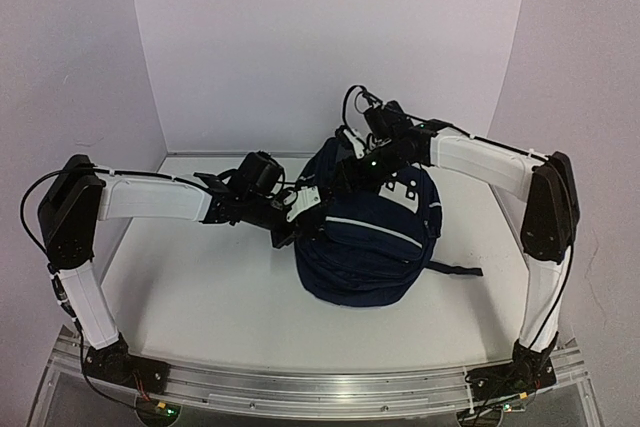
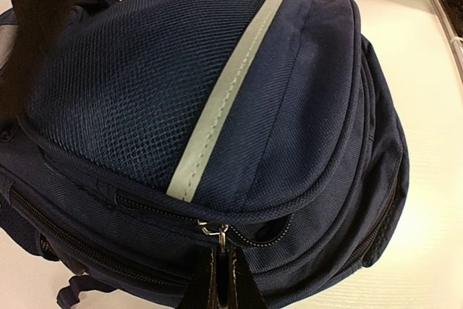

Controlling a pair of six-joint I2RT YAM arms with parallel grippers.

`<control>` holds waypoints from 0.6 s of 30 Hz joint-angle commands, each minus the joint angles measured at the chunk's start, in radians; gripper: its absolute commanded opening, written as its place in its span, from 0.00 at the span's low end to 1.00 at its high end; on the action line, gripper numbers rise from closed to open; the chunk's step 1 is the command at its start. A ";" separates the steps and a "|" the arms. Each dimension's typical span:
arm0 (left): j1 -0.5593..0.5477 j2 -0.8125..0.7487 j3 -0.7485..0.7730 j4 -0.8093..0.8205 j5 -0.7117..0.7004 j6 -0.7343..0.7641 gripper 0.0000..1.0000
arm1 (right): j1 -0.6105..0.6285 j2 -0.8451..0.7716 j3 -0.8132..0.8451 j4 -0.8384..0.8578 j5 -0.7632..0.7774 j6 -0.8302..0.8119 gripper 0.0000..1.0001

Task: Pack the student bag
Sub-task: Zip the student bag at the center of the board.

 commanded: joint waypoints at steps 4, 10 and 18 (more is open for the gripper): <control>-0.011 -0.052 -0.028 -0.025 0.036 0.017 0.00 | 0.088 0.053 0.053 -0.075 0.176 0.062 0.60; -0.012 -0.051 -0.018 -0.030 0.032 0.013 0.00 | 0.110 0.095 0.096 -0.093 0.195 0.102 0.66; -0.021 -0.048 -0.002 -0.041 0.020 -0.006 0.00 | 0.133 0.195 0.176 -0.153 0.269 0.158 0.31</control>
